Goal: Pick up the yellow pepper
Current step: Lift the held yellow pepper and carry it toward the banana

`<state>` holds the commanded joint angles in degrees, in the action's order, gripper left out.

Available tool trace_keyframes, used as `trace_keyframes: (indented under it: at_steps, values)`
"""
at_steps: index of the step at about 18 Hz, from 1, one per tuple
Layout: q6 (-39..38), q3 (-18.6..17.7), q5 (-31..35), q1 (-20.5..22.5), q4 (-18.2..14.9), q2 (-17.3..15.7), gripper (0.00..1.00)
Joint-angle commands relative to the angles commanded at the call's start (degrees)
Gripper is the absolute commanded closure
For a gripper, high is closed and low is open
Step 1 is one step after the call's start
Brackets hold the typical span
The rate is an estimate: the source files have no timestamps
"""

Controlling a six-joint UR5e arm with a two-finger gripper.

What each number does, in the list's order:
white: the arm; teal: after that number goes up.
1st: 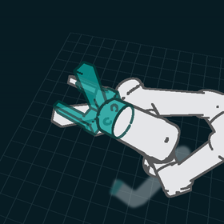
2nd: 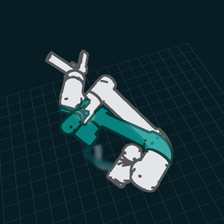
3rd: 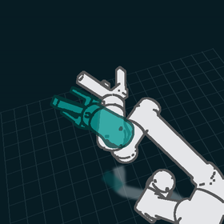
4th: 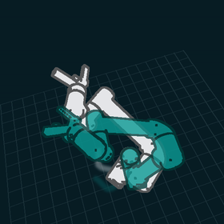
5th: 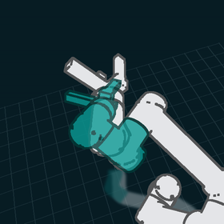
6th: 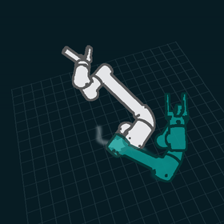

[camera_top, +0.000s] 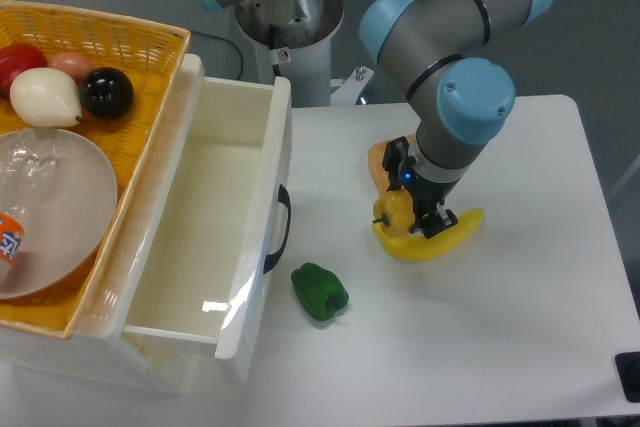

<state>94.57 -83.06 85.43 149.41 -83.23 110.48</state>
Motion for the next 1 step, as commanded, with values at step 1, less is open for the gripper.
trace_keyframes:
  at_steps: [1]
  values:
    - [-0.18,0.17,-0.09,-0.09,0.0,0.0,0.85]
